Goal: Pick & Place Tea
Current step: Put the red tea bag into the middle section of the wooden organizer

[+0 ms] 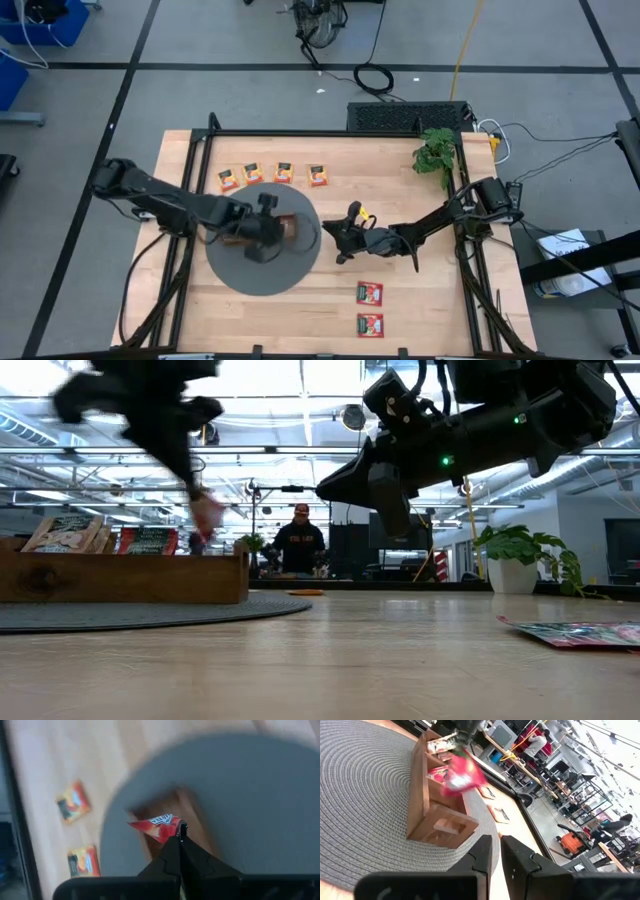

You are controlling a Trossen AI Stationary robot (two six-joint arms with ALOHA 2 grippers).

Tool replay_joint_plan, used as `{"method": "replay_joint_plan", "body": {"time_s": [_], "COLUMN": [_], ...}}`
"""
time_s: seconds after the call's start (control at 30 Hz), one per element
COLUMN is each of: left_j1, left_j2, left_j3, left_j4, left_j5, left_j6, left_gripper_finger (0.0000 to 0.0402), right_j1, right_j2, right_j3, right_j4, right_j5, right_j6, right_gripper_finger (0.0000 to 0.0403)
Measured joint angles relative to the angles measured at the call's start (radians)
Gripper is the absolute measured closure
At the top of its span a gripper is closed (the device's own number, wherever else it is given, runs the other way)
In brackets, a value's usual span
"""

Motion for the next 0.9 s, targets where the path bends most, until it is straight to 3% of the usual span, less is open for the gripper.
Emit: {"method": "replay_joint_plan", "body": {"time_s": [0.1,0.23,0.9], "left_j1": [-0.049,-0.065,-0.063], "left_j2": [-0.016,-0.018,-0.017], "left_j3": [-0.002,-0.002,-0.037], "left_j4": [-0.144,-0.218,-0.297], "left_j5": [-0.002,0.003,0.072], "left_j6": [-0.014,-0.115,-0.163], "left_gripper_finger": [0.0400,0.0401,0.0400], "right_j1": [0.000,0.000,0.000], "right_j2": [0.000,0.000,0.000], "right_j3": [0.000,0.000,0.000], "right_j4": [0.000,0.008,0.007], "right_j5": [0.001,0.019,0.019], "right_j6": [0.000,0.001,0.016], "right_gripper_finger": [0.0375,0.0379,0.0380]}}
